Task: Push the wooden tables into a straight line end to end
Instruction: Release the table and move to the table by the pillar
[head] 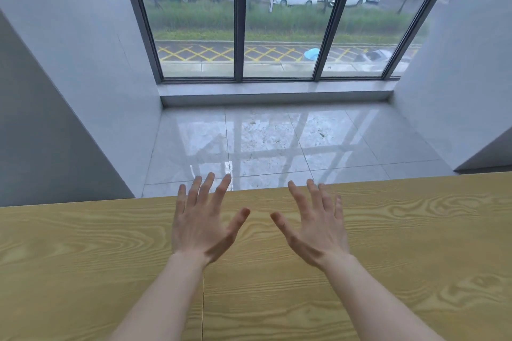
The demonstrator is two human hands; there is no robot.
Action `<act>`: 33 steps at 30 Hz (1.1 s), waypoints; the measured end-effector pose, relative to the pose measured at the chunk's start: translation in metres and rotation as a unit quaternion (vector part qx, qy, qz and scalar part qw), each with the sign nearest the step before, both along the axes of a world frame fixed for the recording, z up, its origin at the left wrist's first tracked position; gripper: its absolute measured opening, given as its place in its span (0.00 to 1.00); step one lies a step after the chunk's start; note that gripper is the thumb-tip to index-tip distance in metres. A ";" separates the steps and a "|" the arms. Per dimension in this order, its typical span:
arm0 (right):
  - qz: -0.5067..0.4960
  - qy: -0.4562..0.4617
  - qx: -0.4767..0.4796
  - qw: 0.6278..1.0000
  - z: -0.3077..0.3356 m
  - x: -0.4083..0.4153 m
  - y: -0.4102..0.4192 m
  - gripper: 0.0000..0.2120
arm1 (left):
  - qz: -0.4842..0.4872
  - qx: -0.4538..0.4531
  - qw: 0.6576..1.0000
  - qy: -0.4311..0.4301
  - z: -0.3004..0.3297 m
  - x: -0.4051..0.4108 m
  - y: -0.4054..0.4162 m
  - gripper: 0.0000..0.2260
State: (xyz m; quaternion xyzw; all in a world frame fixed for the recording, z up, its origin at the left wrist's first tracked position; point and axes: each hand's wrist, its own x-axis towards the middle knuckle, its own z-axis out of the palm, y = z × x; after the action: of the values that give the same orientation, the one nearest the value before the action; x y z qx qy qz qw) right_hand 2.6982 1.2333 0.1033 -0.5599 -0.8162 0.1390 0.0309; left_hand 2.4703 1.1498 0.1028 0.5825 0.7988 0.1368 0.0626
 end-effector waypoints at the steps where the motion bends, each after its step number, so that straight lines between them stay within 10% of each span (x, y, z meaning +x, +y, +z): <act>1: 0.003 0.001 0.003 1.000 0.010 0.002 -0.010 0.46 | 0.005 0.003 1.000 0.003 0.012 0.002 -0.012 0.41; 20: 0.118 0.028 0.062 0.991 0.174 0.052 -0.223 0.49 | 0.117 0.071 0.988 0.066 0.195 0.065 -0.286 0.40; 33: 0.230 0.045 0.093 0.968 0.224 -0.091 -0.399 0.50 | 0.222 0.088 0.968 0.081 0.235 -0.036 -0.503 0.42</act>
State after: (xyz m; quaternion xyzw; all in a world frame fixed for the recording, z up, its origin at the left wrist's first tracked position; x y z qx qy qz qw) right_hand 2.6074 0.8345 0.3278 -0.3450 -0.9302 0.0906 0.0864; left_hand 2.4344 0.6466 0.3376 0.4028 0.8953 0.1699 -0.0860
